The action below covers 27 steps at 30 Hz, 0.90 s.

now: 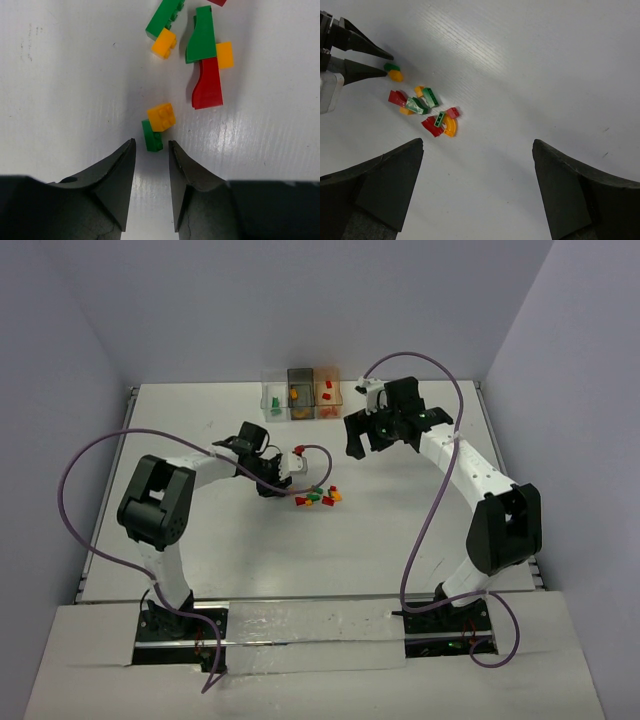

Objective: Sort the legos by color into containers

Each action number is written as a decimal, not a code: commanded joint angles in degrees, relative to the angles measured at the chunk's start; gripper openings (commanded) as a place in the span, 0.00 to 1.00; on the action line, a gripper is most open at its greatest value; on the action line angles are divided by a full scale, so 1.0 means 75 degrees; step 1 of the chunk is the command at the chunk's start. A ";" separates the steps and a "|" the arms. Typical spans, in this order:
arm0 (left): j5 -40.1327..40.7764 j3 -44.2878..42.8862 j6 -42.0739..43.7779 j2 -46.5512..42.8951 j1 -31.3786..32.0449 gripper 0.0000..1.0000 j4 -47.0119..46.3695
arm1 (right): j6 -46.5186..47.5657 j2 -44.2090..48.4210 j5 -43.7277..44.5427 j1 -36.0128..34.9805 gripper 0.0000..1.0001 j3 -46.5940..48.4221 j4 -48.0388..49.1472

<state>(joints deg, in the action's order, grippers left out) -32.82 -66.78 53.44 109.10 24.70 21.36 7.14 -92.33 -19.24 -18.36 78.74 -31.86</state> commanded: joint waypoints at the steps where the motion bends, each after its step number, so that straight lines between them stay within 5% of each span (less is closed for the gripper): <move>1: -0.0019 -0.0383 0.0293 0.0213 0.0038 0.39 0.0291 | 0.0056 -0.0072 -0.0115 0.0068 0.96 0.0349 0.0017; 7: -0.0031 -0.0438 0.0361 0.0244 0.0044 0.34 0.0365 | 0.0045 -0.0075 -0.0118 0.0080 0.96 0.0343 0.0017; 15: -0.0089 -0.0319 0.0516 0.0161 0.0038 0.46 0.0356 | 0.0001 -0.0134 -0.0142 0.0095 0.96 0.0353 0.0005; 27: -0.0184 -0.0709 0.0841 0.0428 0.0046 0.34 0.0970 | 0.0009 -0.0239 -0.0154 0.0110 0.96 0.0365 0.0005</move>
<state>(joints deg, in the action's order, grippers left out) -33.16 -69.41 57.08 110.58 24.71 24.62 7.11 -93.30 -19.64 -17.98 78.76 -31.88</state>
